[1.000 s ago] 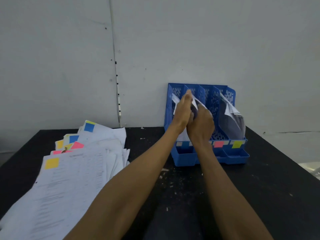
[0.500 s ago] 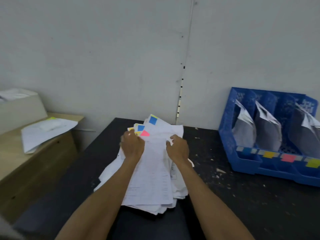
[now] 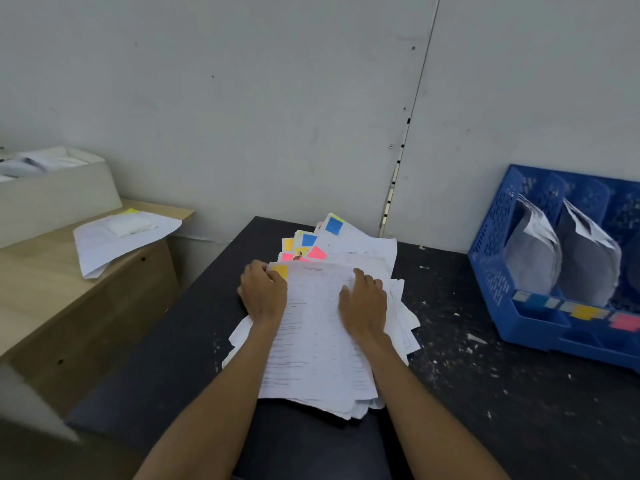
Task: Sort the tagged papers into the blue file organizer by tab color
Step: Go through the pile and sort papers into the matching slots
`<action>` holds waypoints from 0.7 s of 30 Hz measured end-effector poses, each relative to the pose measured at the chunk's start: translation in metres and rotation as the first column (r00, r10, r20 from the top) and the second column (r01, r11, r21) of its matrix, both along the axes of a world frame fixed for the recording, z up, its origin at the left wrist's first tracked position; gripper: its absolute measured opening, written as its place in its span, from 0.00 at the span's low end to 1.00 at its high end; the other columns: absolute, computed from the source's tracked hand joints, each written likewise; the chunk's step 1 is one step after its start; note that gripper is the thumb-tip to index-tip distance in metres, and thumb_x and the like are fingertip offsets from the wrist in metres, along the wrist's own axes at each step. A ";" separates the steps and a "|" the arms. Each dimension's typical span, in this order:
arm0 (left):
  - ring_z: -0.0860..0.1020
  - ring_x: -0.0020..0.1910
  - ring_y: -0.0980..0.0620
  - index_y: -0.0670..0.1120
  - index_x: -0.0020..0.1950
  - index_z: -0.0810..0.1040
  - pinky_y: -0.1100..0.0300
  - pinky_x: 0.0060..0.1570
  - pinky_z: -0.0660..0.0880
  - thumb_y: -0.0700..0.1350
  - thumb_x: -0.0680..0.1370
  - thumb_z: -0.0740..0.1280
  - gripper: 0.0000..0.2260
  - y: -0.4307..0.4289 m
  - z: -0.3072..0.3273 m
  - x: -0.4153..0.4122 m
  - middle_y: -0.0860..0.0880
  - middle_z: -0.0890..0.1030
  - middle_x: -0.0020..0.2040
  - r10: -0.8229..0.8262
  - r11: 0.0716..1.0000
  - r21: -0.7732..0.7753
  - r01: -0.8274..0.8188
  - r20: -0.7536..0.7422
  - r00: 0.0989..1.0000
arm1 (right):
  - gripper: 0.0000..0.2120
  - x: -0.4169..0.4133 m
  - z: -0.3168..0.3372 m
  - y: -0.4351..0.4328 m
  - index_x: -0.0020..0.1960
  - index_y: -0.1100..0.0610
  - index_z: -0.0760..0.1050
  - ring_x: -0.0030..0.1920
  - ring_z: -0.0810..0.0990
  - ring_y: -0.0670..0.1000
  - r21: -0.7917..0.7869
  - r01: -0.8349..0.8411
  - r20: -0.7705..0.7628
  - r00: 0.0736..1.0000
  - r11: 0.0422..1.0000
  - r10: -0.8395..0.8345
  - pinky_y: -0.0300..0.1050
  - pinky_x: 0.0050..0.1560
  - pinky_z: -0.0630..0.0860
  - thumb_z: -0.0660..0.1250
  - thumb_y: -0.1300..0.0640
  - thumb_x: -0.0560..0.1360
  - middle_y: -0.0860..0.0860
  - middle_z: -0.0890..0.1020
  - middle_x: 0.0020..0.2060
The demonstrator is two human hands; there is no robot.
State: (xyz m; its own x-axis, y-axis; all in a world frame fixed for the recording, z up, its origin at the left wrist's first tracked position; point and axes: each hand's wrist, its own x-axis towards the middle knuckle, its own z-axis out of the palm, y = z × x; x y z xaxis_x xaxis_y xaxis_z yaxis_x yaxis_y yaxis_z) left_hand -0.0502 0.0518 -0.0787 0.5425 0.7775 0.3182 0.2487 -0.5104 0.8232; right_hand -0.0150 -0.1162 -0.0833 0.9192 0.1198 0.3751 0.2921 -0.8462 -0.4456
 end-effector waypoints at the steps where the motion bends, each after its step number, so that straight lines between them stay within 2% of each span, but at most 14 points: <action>1: 0.76 0.46 0.48 0.44 0.45 0.73 0.53 0.48 0.75 0.39 0.79 0.60 0.05 0.001 0.001 -0.002 0.46 0.77 0.45 0.002 0.999 -0.040 -0.001 0.026 1.000 | 0.21 0.000 0.000 0.000 0.71 0.57 0.65 0.60 0.71 0.55 0.006 0.000 -0.001 1.000 1.000 0.000 0.49 0.59 0.67 0.58 0.52 0.79 0.53 0.76 0.60; 3: 0.76 0.42 0.50 0.44 0.44 0.73 0.60 0.37 0.72 0.39 0.80 0.58 0.06 0.001 0.001 -0.004 0.46 0.78 0.42 -0.007 0.994 -0.111 0.011 0.031 0.999 | 0.21 -0.002 0.001 0.000 0.71 0.56 0.64 0.60 0.71 0.54 0.020 -0.002 -0.014 1.000 1.000 0.002 0.49 0.59 0.67 0.59 0.52 0.79 0.53 0.76 0.60; 5: 0.75 0.40 0.52 0.44 0.45 0.73 0.65 0.32 0.68 0.41 0.81 0.58 0.07 0.000 0.002 -0.005 0.47 0.77 0.41 -0.019 0.989 -0.144 0.021 0.019 1.000 | 0.22 -0.003 -0.001 -0.001 0.71 0.56 0.63 0.60 0.71 0.54 0.049 -0.006 -0.017 1.000 0.999 0.007 0.49 0.60 0.67 0.59 0.52 0.79 0.53 0.75 0.61; 12: 0.76 0.40 0.51 0.44 0.46 0.73 0.63 0.36 0.70 0.43 0.82 0.57 0.08 0.002 0.001 -0.006 0.49 0.76 0.40 0.006 0.973 -0.230 0.011 0.071 0.997 | 0.32 -0.005 0.002 -0.001 0.76 0.53 0.53 0.61 0.72 0.53 0.217 0.000 -0.077 0.997 0.976 0.017 0.51 0.63 0.70 0.63 0.47 0.77 0.53 0.74 0.65; 17: 0.76 0.41 0.52 0.44 0.47 0.73 0.61 0.40 0.73 0.44 0.82 0.58 0.07 0.002 0.004 -0.003 0.48 0.76 0.42 0.027 0.966 -0.260 -0.002 0.091 0.996 | 0.33 0.003 -0.002 -0.001 0.76 0.52 0.53 0.61 0.75 0.54 0.277 -0.007 -0.084 0.996 0.961 0.032 0.53 0.64 0.72 0.64 0.45 0.77 0.53 0.76 0.64; 19: 0.77 0.41 0.51 0.43 0.47 0.73 0.59 0.41 0.74 0.44 0.82 0.58 0.07 0.002 0.005 -0.003 0.48 0.76 0.42 0.033 0.964 -0.267 -0.009 0.087 0.996 | 0.33 0.003 -0.001 -0.002 0.76 0.52 0.55 0.59 0.77 0.54 0.321 -0.023 -0.088 0.995 0.947 0.054 0.53 0.62 0.74 0.65 0.46 0.76 0.53 0.78 0.61; 21: 0.76 0.42 0.51 0.44 0.47 0.73 0.59 0.42 0.73 0.44 0.82 0.58 0.07 0.001 0.007 -0.003 0.48 0.76 0.43 0.043 0.963 -0.268 -0.022 0.073 0.996 | 0.33 0.002 0.002 -0.005 0.75 0.53 0.57 0.54 0.79 0.53 0.392 -0.012 -0.113 0.992 0.920 0.061 0.51 0.60 0.76 0.67 0.48 0.75 0.52 0.81 0.55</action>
